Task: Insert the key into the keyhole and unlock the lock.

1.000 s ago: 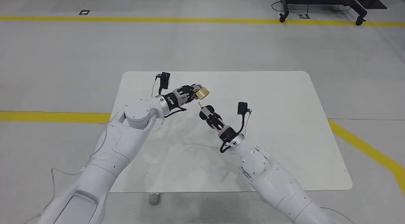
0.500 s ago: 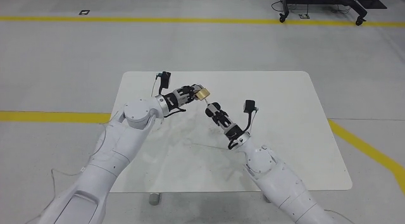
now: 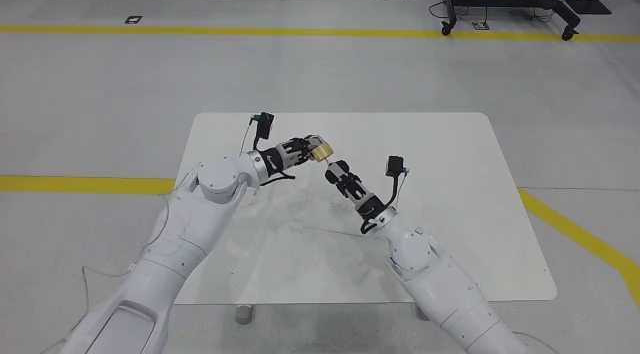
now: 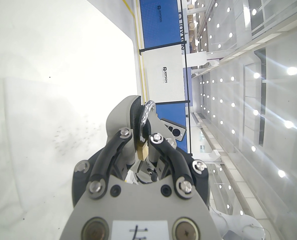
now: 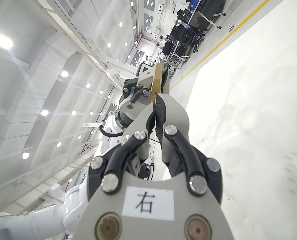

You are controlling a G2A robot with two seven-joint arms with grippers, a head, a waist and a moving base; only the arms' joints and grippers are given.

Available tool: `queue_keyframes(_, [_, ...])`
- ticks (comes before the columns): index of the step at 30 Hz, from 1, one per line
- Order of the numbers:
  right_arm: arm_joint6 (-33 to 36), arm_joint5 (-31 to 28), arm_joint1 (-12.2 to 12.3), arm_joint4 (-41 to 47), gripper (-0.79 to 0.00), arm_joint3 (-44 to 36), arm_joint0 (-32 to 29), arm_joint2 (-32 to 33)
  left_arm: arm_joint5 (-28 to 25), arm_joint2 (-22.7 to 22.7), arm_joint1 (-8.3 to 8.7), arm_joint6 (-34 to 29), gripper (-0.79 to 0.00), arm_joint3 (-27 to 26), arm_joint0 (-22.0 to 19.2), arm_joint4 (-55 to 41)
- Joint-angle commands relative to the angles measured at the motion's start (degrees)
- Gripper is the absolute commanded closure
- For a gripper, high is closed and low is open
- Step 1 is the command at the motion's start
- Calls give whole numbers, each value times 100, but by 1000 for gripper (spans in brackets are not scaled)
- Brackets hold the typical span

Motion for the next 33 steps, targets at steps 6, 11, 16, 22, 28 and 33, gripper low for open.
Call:
queue_keyframes(6, [20, 35, -17, -52, 0, -29, -30, 86, -66, 31, -21, -151, 0, -19, -1, 88])
queue_keyframes(11, [19, 46, -41, -16, 0, -14, -22, 129, -77, 35, -39, -213, 0, -2, -11, 106])
queue_keyframes(16, [101, 39, -47, 18, -785, -16, -12, 151, 39, -19, -53, -24, 0, 47, -9, 101])
queue_keyframes(22, [101, 39, -47, 18, -785, -16, -12, 151, 95, -68, -67, 78, 0, 19, 23, 90])
queue_keyframes(28, [101, 39, -47, 18, -785, -16, -12, 151, 87, -63, -100, 98, 0, -15, 39, 45])
queue_keyframes(33, [963, 68, -44, 1854, -785, -389, -278, 388, -16, -130, -124, 37, 0, 14, 60, -183])
